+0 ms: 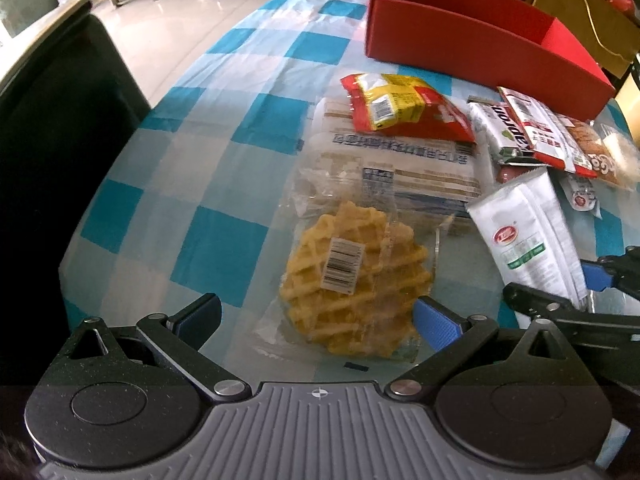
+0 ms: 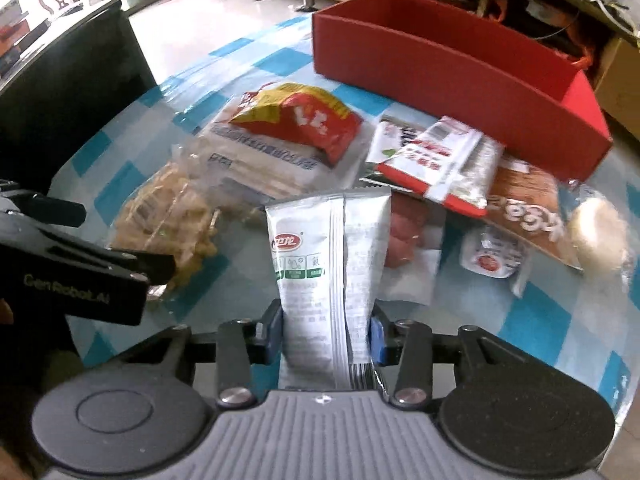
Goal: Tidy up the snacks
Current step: 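Close the left tool on the waffle pack while the right tool lifts the sachet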
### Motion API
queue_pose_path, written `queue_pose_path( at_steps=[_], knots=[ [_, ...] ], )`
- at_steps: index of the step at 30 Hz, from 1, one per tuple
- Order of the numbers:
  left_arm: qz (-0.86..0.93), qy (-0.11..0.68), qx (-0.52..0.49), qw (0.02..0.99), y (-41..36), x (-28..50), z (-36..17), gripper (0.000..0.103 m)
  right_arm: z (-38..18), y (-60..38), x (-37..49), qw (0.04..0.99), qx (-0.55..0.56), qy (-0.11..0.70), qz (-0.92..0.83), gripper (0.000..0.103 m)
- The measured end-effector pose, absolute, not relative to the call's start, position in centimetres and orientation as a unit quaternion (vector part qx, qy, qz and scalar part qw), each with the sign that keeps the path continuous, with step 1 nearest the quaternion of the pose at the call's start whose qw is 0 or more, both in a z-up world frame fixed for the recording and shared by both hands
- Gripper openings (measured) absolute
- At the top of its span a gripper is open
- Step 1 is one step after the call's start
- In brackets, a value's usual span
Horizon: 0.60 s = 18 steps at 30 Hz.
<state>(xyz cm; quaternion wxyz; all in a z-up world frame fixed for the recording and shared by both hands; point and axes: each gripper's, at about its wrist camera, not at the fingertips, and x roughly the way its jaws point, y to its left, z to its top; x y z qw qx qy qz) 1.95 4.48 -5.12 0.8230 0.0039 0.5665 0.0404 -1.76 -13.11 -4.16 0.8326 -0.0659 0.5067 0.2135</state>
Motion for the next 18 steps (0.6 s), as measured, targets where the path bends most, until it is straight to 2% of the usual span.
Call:
queue_pose_path(
  at_steps=[9, 14, 16, 18],
  knots=[
    [0.04, 0.597, 0.047, 0.8, 1.7, 4.0, -7.6, 0.103, -2.3, -15.5, -1.5, 0.847, -0.012, 0.49, 0.206, 0.04],
    [0.034, 0.6, 0.033, 0.799, 2.3, 4.0, -7.7, 0.102, -2.2, -15.5, -1.3, 0.845, -0.007, 0.492, 0.21, 0.04],
    [0.028, 0.595, 0.04, 0.802, 2.1, 3.7, -7.5, 0.094, -2.0, -15.7, -1.5, 0.847, -0.008, 0.489, 0.209, 0.039],
    [0.019, 0.588, 0.056, 0.807, 1.5, 3.2, -7.0, 0.09, -1.7, -15.9, -1.6, 0.85, -0.007, 0.486, 0.206, 0.039]
  ],
)
